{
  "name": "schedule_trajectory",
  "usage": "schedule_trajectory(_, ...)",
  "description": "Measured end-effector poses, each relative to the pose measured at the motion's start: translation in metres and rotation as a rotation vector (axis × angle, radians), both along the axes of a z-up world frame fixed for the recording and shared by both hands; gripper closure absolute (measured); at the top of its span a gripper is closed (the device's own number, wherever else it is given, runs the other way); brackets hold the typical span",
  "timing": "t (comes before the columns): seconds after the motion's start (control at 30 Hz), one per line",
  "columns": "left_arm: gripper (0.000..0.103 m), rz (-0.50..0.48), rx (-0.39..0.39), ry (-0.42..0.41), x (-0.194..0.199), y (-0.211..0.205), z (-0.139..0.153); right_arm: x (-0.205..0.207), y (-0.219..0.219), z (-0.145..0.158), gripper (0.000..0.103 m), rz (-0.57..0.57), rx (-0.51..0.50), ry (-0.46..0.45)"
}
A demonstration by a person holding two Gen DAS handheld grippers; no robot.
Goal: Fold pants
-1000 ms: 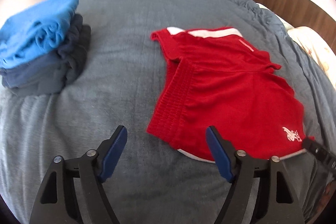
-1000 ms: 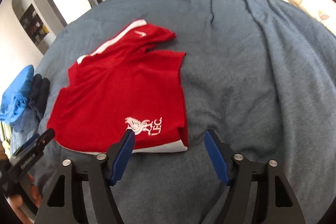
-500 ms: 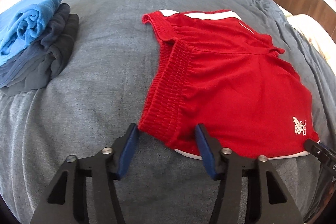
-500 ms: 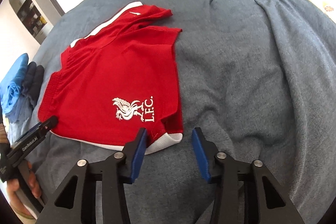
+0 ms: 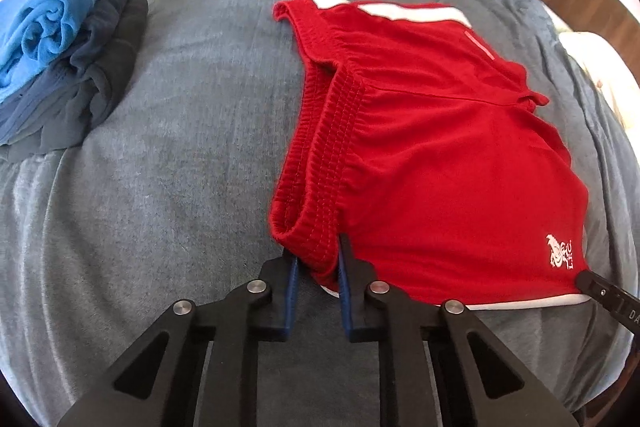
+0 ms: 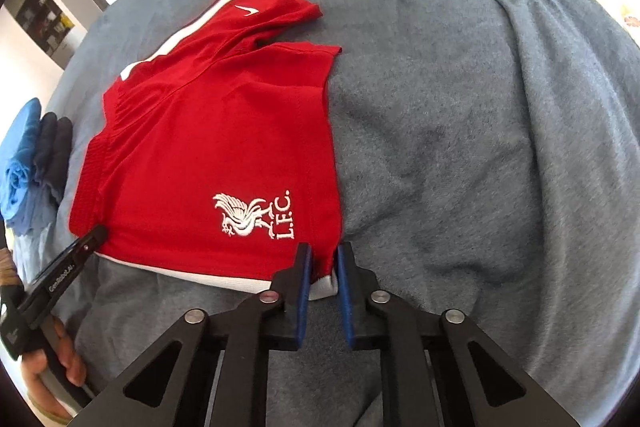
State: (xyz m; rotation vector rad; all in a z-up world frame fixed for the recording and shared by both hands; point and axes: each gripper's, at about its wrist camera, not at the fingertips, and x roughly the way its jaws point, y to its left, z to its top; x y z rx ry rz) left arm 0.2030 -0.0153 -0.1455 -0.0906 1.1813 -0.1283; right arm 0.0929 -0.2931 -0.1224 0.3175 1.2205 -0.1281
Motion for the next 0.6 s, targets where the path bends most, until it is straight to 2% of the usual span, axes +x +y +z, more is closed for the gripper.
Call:
schedule_trajectory(0.2,0.088,0.066,-0.011,0.143,0.008,-0.002,0.024,0.017,0.0,0.033,0.095,0.005,0.027,0.084)
schedule_trajectory(0.37,0.088,0.085,-0.015,0.194,0.013,-0.004,0.044,0.034,-0.001,0.078,0.095,0.03,0.014,0.058)
schedule_trajectory(0.6,0.088,0.093,-0.034,0.251,0.03,-0.004,0.072,0.056,-0.011,0.118,0.096,-0.031,0.032,0.018)
